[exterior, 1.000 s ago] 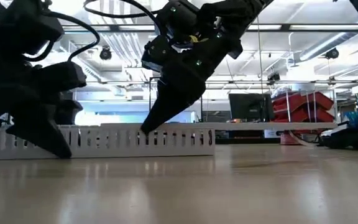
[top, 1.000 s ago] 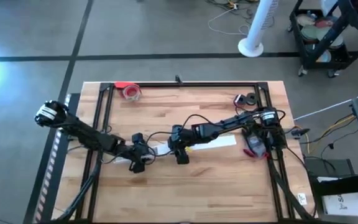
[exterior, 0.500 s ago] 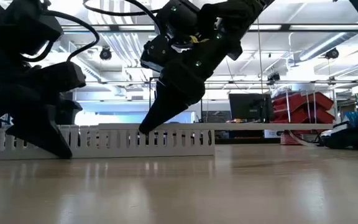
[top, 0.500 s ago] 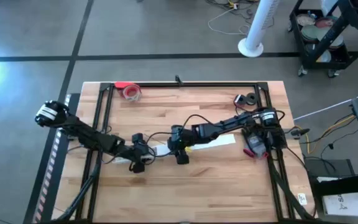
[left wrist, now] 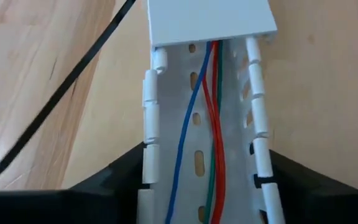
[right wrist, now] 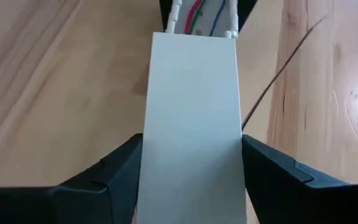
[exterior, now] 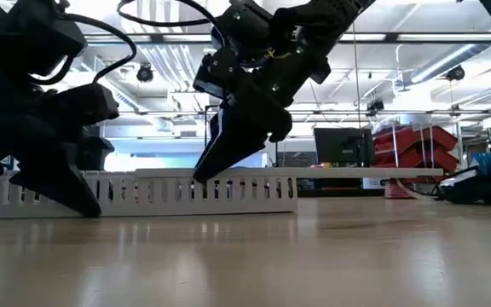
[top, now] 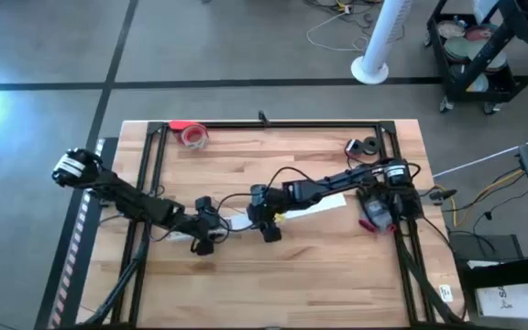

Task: Ziptie cables
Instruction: Close the white cable duct

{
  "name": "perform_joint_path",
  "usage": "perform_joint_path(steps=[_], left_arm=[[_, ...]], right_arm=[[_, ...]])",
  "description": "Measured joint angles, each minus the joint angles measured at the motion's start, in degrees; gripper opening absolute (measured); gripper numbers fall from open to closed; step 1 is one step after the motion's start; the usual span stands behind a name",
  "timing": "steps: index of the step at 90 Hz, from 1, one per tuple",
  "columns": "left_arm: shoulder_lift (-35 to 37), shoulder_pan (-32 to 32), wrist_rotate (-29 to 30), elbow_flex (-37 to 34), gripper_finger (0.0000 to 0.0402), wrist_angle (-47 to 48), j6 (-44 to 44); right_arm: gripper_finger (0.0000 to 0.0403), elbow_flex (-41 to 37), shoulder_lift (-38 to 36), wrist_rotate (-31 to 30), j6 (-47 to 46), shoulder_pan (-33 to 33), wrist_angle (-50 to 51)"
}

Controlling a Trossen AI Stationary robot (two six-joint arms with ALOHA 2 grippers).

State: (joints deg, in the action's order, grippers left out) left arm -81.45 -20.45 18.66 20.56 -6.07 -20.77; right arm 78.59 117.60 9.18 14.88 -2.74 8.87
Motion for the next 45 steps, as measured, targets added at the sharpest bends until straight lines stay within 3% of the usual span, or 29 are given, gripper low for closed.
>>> perform_joint_path(steps=[45], left_arm=[[-0.04, 0.09, 0.59, 0.77, 0.0224, -3.65, 1.79]], right_arm=[[0.0221, 0.08, 0.27, -2.61, -7.40, -0.11, -2.65]])
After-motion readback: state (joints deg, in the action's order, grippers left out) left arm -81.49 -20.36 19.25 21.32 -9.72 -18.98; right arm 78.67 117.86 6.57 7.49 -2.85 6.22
